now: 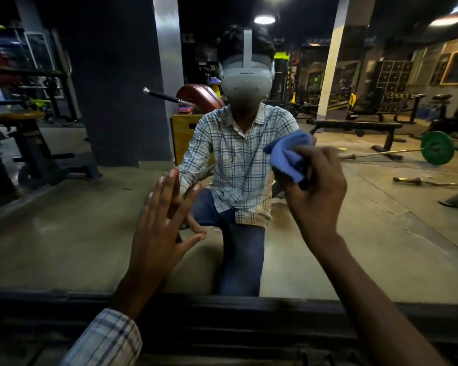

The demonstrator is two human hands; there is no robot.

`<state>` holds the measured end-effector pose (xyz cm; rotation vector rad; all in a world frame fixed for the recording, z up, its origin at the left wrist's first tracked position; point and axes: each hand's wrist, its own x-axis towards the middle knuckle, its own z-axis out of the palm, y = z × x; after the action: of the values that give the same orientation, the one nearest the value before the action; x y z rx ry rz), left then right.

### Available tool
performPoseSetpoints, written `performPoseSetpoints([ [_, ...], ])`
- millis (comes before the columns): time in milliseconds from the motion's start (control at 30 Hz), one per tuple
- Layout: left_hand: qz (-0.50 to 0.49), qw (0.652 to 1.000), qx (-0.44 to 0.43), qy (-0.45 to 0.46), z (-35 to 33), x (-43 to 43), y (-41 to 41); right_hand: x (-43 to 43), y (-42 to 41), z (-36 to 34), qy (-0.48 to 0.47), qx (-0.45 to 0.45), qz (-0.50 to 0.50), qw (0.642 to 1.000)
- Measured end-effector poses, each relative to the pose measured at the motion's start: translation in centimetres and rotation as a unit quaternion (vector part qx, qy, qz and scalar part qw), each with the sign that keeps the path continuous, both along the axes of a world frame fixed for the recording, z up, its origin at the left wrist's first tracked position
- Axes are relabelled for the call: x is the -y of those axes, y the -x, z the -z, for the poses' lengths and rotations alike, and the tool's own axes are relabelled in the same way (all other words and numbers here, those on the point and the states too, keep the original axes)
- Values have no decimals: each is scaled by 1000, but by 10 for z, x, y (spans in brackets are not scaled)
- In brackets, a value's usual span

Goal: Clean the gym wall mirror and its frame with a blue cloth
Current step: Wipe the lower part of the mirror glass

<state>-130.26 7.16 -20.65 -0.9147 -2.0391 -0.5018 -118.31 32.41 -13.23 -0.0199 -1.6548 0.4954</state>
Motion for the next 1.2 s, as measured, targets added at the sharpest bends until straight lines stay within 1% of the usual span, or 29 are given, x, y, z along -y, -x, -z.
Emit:
performPoseSetpoints([
  [33,-5,1000,2,-2,2,3,1,7,5,-4,21,-22,4,1000],
  [67,-9,1000,7,-2,3,6,1,17,10,3,20,-8,-3,1000],
  [100,-12,1000,12,-2,4,8,1,27,14,18,-12,32,-14,999],
  [133,-14,1000,14,-3,5,11,2,35,19,39,-70,90,-35,993],
  [200,-27,999,17,4,7,18,4,46,22,73,-195,210,-88,954],
  [233,-37,999,18,9,8,23,6,47,20,78,-234,246,-101,935],
  [267,-48,999,18,13,8,28,9,47,18,70,-248,255,-105,929],
  [300,-55,998,19,15,8,32,12,45,18,59,-246,232,-94,937],
  [333,-57,998,23,17,8,36,15,44,20,44,-225,187,-71,954],
  [400,-57,998,34,16,8,43,19,43,22,3,-120,82,-23,989],
  [467,-65,997,32,16,8,49,20,48,29,-24,-18,13,-19,1000],
  [500,-72,997,31,15,9,52,21,56,33,-23,-6,16,-26,1000],
  [533,-77,996,32,11,9,55,22,65,38,-11,-35,52,-37,997],
  [567,-79,996,34,5,8,58,23,75,43,9,-93,106,-55,989],
  [633,-82,996,39,6,7,67,24,92,49,56,-229,224,-93,943],
  [667,-84,996,36,10,6,71,25,98,48,68,-269,266,-101,920],
  [700,-88,996,31,14,4,75,27,101,49,68,-283,285,-103,910],
  [733,-91,995,26,18,2,79,28,102,51,58,-284,269,-95,915],
  [767,-93,995,23,21,0,83,30,102,55,43,-276,226,-72,932],
  [800,-95,995,21,23,-1,86,32,102,59,24,-246,176,-46,952],
  [867,-98,995,19,28,-4,92,36,98,66,-19,-126,73,-23,989],
  [900,-96,995,16,33,-5,94,38,98,70,-33,-77,37,-32,996],
  [933,-91,995,10,35,-5,96,41,102,74,-37,-58,25,-43,997],
  [967,-86,996,4,37,-5,99,44,109,78,-30,-76,39,-55,995],
  [1000,-82,996,1,41,-5,102,47,119,81,-13,-121,82,-70,987],
  [1067,-75,996,-2,39,-3,113,54,137,82,34,-208,178,-104,956],
  [1100,-74,997,-5,38,-3,119,59,142,83,51,-220,199,-112,948],
  [1133,-73,996,-4,43,-3,125,64,145,85,61,-206,206,-120,949],
  [1200,-62,996,-10,58,-4,136,75,150,92,64,-151,169,-119,967],
])
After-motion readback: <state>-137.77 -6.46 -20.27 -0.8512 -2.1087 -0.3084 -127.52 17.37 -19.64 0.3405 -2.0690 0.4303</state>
